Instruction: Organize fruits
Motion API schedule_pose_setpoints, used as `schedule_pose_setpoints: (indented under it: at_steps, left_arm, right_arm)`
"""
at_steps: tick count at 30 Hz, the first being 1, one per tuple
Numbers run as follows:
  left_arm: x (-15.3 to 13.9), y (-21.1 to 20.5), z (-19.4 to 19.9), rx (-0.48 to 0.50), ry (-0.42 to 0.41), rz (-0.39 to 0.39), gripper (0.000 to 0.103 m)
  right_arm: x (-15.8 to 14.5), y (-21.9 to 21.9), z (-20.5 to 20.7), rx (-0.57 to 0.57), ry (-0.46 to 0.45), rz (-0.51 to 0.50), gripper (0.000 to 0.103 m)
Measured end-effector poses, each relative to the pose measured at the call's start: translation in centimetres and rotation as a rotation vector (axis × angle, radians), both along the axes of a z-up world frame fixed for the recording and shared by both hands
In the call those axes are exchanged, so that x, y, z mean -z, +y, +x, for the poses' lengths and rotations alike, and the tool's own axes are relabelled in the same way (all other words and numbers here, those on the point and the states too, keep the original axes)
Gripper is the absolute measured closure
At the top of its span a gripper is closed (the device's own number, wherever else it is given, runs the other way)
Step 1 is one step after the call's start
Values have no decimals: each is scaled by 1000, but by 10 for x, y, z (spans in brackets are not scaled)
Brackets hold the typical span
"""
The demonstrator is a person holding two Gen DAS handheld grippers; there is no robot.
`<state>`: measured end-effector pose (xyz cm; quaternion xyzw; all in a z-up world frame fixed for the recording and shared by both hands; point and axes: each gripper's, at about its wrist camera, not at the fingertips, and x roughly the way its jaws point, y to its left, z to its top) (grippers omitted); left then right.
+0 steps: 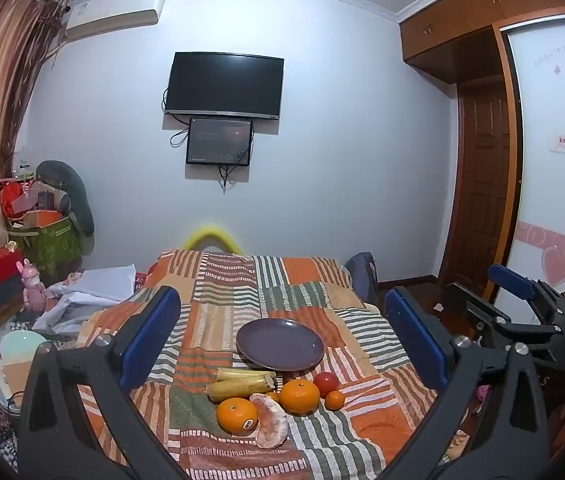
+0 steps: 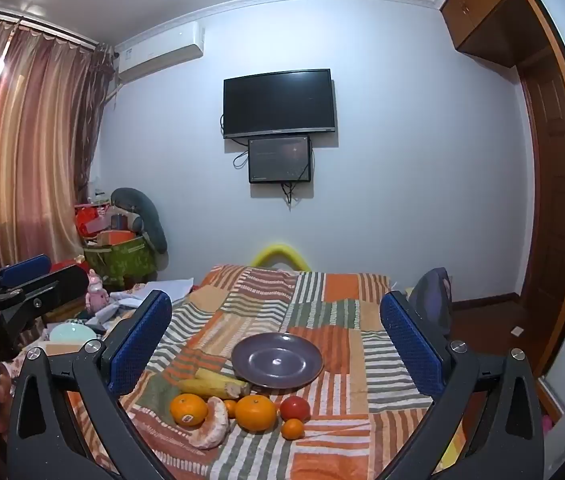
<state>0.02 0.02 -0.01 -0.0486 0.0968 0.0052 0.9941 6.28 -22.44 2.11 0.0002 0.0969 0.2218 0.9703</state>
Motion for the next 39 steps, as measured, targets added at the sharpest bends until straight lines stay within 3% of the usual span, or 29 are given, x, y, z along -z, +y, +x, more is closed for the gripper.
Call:
schedule_pose_setpoints:
  at_steps: [39]
  left_arm:
    - [0, -4, 2, 12, 15, 22, 0]
  right_arm:
    - [1, -1, -1, 0, 21, 9, 0]
